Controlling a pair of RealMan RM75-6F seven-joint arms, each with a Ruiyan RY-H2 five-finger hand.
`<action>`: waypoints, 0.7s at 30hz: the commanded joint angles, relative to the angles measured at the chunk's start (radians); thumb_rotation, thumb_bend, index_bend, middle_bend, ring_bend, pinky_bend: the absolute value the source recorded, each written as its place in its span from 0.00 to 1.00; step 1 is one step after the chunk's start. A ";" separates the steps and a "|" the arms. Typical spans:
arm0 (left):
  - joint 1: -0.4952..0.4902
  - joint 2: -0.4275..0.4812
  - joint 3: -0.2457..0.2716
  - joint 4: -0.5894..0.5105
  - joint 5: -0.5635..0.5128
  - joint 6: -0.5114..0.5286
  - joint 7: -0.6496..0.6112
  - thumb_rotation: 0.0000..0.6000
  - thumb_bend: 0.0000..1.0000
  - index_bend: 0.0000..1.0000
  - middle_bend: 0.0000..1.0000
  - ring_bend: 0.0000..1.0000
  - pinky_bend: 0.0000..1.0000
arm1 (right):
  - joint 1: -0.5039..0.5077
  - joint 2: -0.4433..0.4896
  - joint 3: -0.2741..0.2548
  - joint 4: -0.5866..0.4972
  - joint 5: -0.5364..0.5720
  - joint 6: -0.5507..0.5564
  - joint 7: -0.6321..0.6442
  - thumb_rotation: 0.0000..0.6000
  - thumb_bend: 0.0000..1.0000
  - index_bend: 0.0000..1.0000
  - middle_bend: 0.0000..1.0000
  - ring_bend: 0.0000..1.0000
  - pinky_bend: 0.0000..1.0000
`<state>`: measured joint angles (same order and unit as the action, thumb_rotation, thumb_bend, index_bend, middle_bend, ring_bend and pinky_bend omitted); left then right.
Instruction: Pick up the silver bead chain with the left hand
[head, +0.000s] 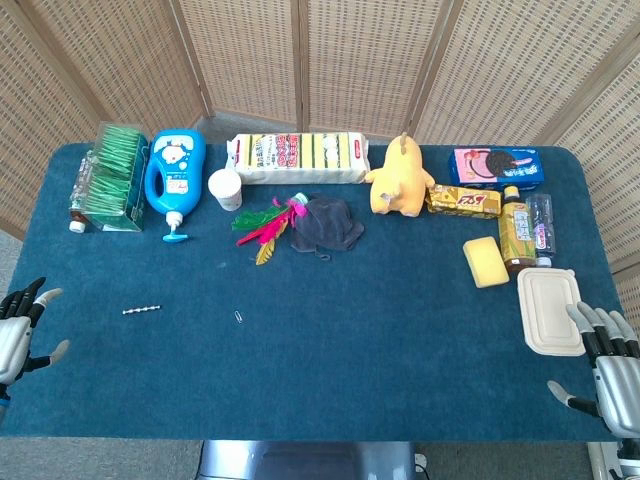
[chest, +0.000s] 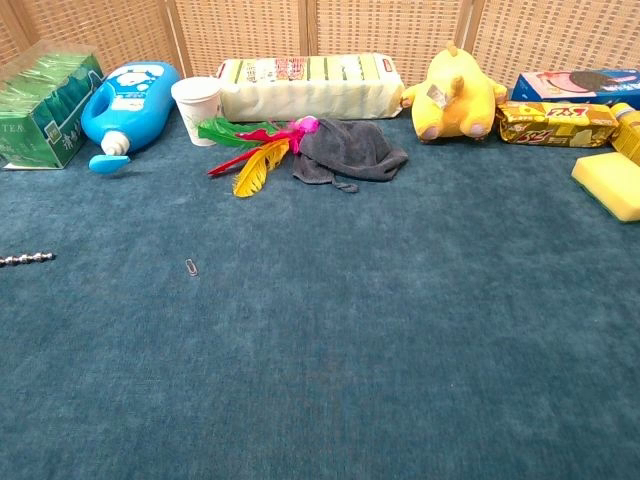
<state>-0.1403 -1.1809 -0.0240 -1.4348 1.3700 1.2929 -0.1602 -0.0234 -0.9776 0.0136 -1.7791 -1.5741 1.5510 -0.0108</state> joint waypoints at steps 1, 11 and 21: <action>0.001 -0.003 0.000 0.004 -0.001 -0.001 0.005 1.00 0.51 0.13 0.00 0.00 0.00 | 0.000 0.000 0.000 0.000 0.000 0.000 0.000 1.00 0.00 0.00 0.00 0.08 0.00; -0.036 -0.067 -0.028 0.030 -0.041 -0.049 0.087 1.00 0.51 0.18 0.00 0.00 0.00 | 0.006 0.008 -0.001 -0.007 -0.008 -0.006 0.016 1.00 0.00 0.00 0.00 0.08 0.00; -0.143 -0.143 -0.093 -0.072 -0.164 -0.134 0.382 1.00 0.51 0.24 0.00 0.00 0.00 | 0.012 0.011 -0.004 -0.005 -0.010 -0.018 0.026 1.00 0.00 0.00 0.00 0.09 0.00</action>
<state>-0.2410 -1.2909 -0.0918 -1.4629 1.2533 1.1837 0.1179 -0.0127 -0.9655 0.0098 -1.7851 -1.5850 1.5353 0.0162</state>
